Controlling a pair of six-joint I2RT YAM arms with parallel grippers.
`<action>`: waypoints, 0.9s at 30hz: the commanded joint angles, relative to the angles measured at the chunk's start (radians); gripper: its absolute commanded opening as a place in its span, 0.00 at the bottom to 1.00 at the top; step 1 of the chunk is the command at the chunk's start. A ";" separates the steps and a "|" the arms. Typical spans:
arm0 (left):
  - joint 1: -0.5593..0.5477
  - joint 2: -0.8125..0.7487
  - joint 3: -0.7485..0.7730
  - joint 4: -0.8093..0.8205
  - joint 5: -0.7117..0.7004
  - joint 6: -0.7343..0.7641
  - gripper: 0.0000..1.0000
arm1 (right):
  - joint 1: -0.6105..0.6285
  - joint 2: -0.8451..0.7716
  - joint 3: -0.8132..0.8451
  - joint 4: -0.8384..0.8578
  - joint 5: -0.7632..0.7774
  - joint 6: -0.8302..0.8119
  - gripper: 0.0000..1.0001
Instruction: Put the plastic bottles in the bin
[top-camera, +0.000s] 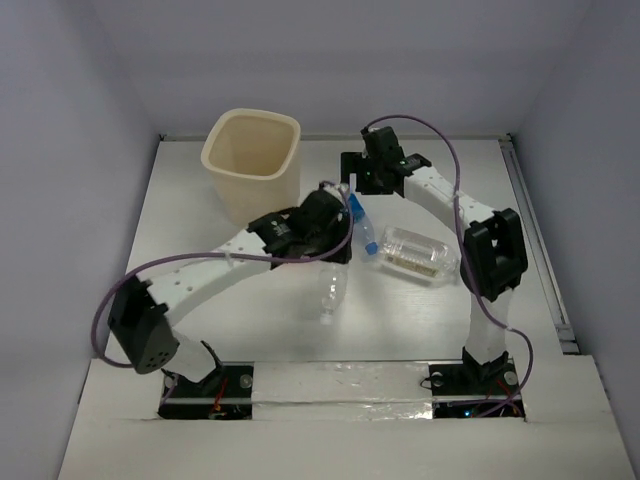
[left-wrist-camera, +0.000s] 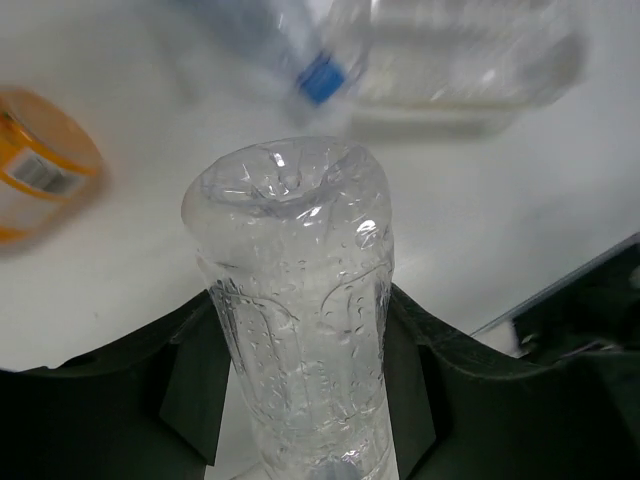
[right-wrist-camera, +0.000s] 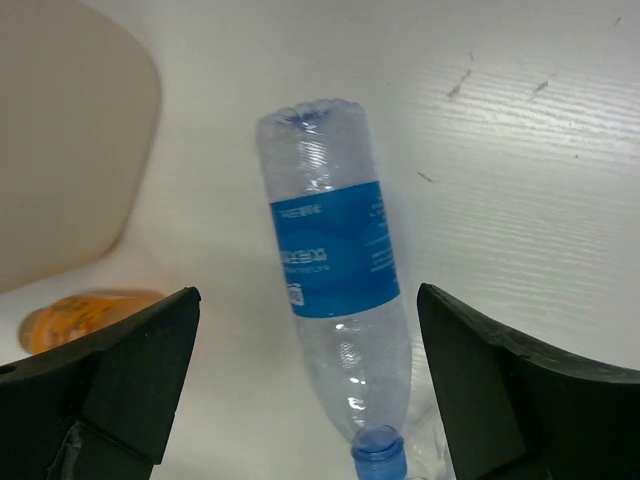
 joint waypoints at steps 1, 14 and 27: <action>0.043 -0.149 0.204 -0.116 -0.079 0.006 0.34 | -0.014 0.058 0.141 -0.076 -0.006 -0.044 0.95; 0.517 0.093 0.829 -0.115 -0.132 0.145 0.37 | -0.014 0.285 0.221 -0.205 -0.074 -0.062 0.89; 0.652 0.189 0.730 0.278 -0.389 0.130 0.38 | -0.014 0.068 0.161 -0.003 -0.137 0.013 0.50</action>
